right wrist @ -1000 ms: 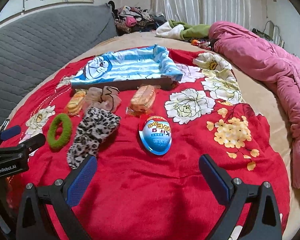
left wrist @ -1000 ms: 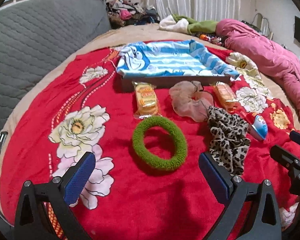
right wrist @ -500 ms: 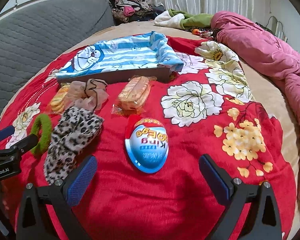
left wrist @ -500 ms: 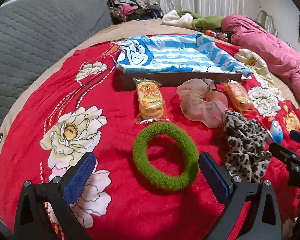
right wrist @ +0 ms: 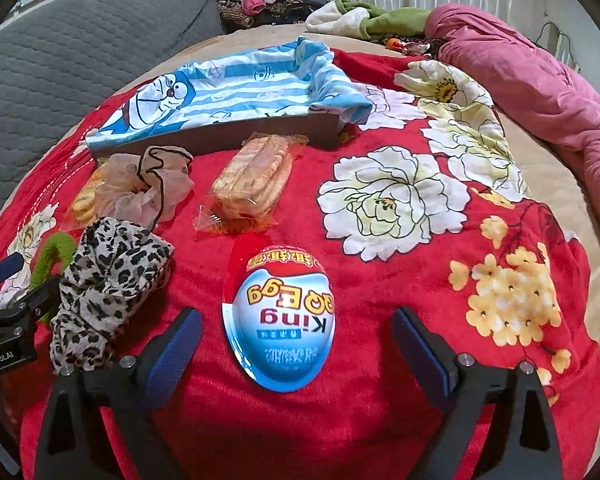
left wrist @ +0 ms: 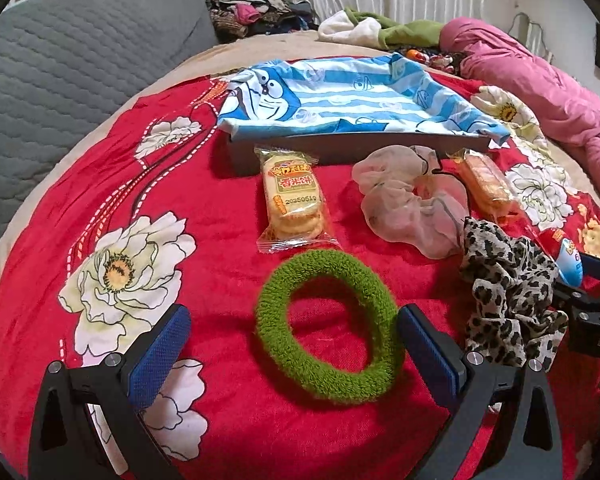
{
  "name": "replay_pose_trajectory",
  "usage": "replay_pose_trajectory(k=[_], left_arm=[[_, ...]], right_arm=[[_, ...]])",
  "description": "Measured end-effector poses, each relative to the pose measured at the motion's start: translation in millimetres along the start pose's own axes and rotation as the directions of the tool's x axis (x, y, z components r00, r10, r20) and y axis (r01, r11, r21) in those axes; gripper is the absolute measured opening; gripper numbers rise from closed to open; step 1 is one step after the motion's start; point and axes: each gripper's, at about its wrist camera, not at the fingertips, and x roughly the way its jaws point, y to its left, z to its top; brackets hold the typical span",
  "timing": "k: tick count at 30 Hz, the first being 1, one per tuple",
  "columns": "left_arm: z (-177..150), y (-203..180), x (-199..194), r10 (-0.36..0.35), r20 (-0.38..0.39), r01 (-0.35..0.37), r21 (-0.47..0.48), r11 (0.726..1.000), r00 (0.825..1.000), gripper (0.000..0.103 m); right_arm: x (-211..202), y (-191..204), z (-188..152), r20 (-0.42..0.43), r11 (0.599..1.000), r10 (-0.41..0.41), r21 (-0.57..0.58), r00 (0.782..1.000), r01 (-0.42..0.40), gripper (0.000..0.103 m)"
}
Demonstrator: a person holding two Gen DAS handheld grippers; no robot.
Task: Organize objects
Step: 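Grasp the green fuzzy ring with the left tool while the right tool grasps the blue King Egg, then lift the green ring with the left tool while the right tool lifts the King Egg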
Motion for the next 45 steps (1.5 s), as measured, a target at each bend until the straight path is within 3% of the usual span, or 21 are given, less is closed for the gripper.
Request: replay_pose_trajectory(k=[5, 11, 14, 16, 23, 25, 28, 34, 45], left_arm=[[-1, 1, 3, -0.022, -0.01, 0.022, -0.003, 1.0, 1.0, 0.102], [-2, -1, 9, -0.065, -0.029, 0.065, 0.0, 0.998, 0.997, 0.094], [-2, -3, 11, -0.091, -0.042, 0.092, 0.0, 0.996, 0.995, 0.086], [-2, -4, 12, -0.113, -0.049, 0.113, 0.002, 0.994, 0.992, 0.072], [-2, -10, 13, -0.152, -0.064, 0.153, 0.002, 0.988, 0.986, 0.051], [-2, -10, 12, -0.17, -0.066, 0.17, 0.001, 0.985, 0.983, 0.034], [-2, -13, 11, -0.179, -0.072, 0.18, 0.014, 0.984, 0.981, 0.022], [-1, -15, 8, -0.183, -0.071, 0.184, 0.017, 0.983, 0.981, 0.013], [0, -13, 0, -0.166, -0.056, 0.167, 0.015, 0.986, 0.985, 0.012]], right_arm=[[4, 1, 4, -0.005, 1.0, 0.021, -0.005, 1.0, -0.021, 0.084], [11, 6, 8, -0.021, 0.998, 0.065, -0.023, 0.998, -0.065, 0.066], [12, 7, 9, -0.019, 0.997, 0.069, -0.027, 0.997, -0.069, 0.062], [11, 8, 9, -0.014, 0.997, 0.069, -0.034, 0.998, -0.069, 0.06], [9, 6, 8, -0.003, 0.996, 0.08, -0.038, 0.997, -0.08, 0.054], [8, 6, 8, 0.0, 0.996, 0.083, -0.041, 0.997, -0.082, 0.054], [8, 7, 7, 0.002, 0.995, 0.087, -0.053, 0.996, -0.086, 0.054], [5, 8, 6, 0.003, 0.993, 0.096, -0.071, 0.995, -0.095, 0.054], [-5, 9, 6, 0.021, 0.992, 0.101, -0.074, 0.995, -0.099, 0.054]])
